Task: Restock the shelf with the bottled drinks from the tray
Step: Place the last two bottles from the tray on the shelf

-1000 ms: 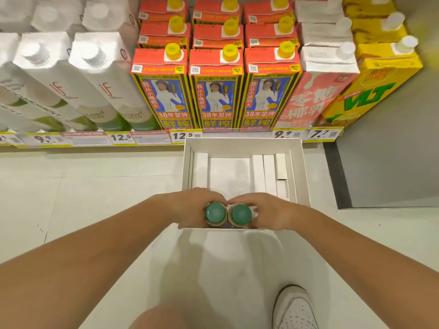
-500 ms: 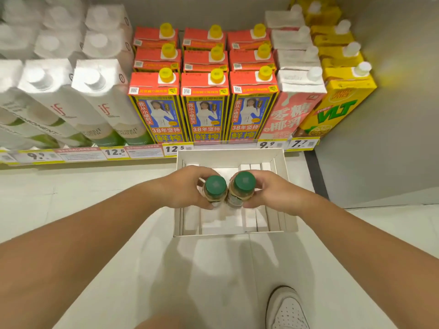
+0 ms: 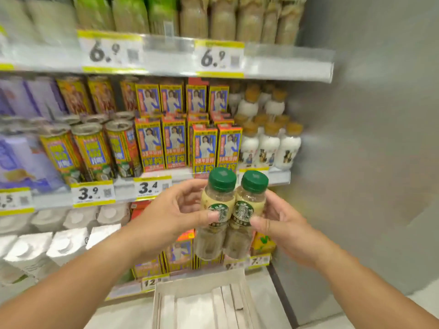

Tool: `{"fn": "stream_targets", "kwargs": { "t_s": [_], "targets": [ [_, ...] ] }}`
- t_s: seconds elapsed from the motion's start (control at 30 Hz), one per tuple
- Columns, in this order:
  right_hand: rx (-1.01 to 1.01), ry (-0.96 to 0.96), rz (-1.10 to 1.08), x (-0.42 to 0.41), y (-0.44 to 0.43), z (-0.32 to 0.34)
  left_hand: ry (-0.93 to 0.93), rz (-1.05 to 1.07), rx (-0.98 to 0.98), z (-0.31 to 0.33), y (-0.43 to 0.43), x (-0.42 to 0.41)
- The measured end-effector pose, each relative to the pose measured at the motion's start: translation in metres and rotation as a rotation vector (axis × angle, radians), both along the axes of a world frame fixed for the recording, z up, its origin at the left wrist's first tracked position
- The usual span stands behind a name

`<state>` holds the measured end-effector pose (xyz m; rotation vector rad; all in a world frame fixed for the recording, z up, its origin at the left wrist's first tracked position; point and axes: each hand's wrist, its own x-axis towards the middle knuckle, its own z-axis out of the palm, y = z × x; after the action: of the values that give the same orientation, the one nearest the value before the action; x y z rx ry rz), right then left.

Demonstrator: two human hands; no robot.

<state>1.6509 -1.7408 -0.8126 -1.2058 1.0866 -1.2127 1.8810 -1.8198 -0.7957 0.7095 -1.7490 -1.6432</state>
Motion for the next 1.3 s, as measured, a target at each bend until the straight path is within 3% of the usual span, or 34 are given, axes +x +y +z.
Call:
{"fn": "stream_targets", "kwargs": {
  "t_s": [0.2, 0.47, 0.73, 0.9, 1.17, 1.3],
  "targets": [
    [-0.176, -0.142, 0.014, -0.009, -0.014, 0.107, 0.163, 0.034, -0.256, 0.099, 0.000, -0.041],
    [-0.344, 0.012, -0.166, -0.040, -0.060, 0.236, 0.278, 0.041, -0.263, 0.223, -0.021, -0.100],
    [-0.369, 0.030, -0.282, -0.093, -0.118, 0.335, 0.178, 0.292, -0.441, 0.310, -0.071, -0.160],
    [-0.386, 0.019, -0.393, -0.122, -0.144, 0.349, 0.039, 0.446, -0.496, 0.321, -0.097, -0.193],
    [-0.304, 0.024, -0.474, -0.137, -0.166, 0.317, 0.047, 0.645, -0.525, 0.297, -0.101, -0.225],
    [-0.268, 0.004, -0.475, -0.139, -0.167, 0.302, -0.043, 0.777, -0.568, 0.296, -0.098, -0.230]
  ]
}}
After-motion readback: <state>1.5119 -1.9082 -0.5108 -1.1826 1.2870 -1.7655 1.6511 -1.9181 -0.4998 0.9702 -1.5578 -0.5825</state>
